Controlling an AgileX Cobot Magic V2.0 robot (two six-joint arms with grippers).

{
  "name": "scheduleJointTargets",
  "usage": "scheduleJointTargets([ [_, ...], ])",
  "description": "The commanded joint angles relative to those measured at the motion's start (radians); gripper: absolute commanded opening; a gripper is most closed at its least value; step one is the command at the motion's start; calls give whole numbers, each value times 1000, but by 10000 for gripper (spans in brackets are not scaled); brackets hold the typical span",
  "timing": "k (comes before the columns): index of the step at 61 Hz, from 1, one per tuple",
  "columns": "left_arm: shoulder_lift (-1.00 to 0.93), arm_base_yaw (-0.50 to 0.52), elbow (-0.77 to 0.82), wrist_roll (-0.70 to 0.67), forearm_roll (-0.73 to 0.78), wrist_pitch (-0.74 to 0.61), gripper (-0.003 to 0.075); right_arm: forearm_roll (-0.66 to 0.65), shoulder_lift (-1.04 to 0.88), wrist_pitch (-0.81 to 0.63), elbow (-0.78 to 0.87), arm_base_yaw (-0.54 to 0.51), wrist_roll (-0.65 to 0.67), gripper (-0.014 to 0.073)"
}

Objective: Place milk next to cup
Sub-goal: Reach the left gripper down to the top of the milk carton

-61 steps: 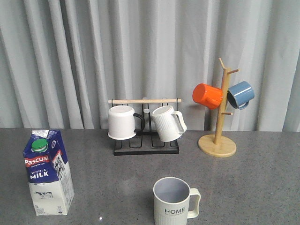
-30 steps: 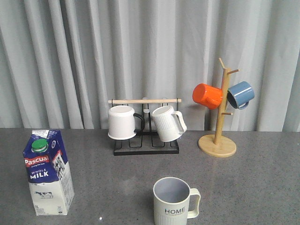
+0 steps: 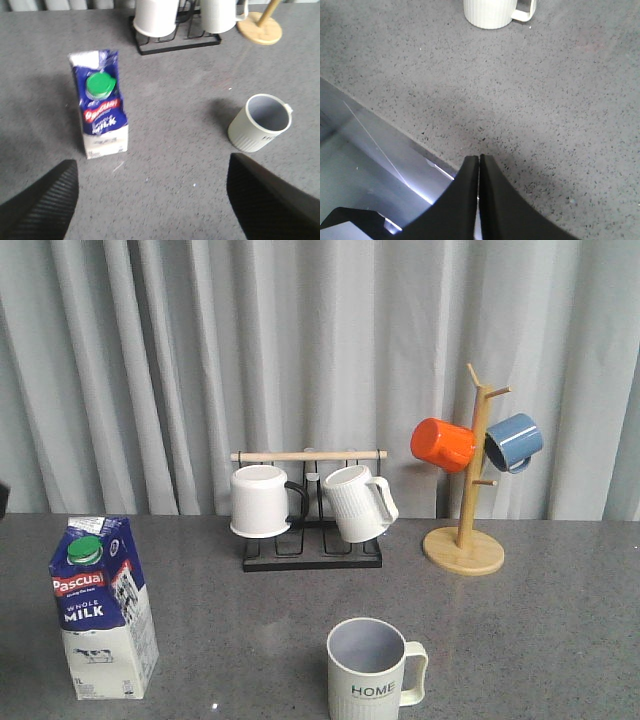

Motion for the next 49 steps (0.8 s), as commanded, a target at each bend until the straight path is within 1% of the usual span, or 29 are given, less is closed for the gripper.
scheduleJointTargets([
  [1,71,-2,-115,-1,-19,-3,590,3,7,-25,-25,-1,0,-5],
  [12,204,-2,-205,-4,-18,-3,590,-4,7,34,-25,-1,0,-5],
  [22,294,-2,-206,-1,31,-3,590,-47,7,70,-25,-1,30,-5],
  [30,335,-2,-206,-2,66,-7,590,-61,7,68,-25,-1,52,-5],
  [49,390,-2,-206,-2,97,-63,590,-61,7,68,-25,-1,52,-5],
])
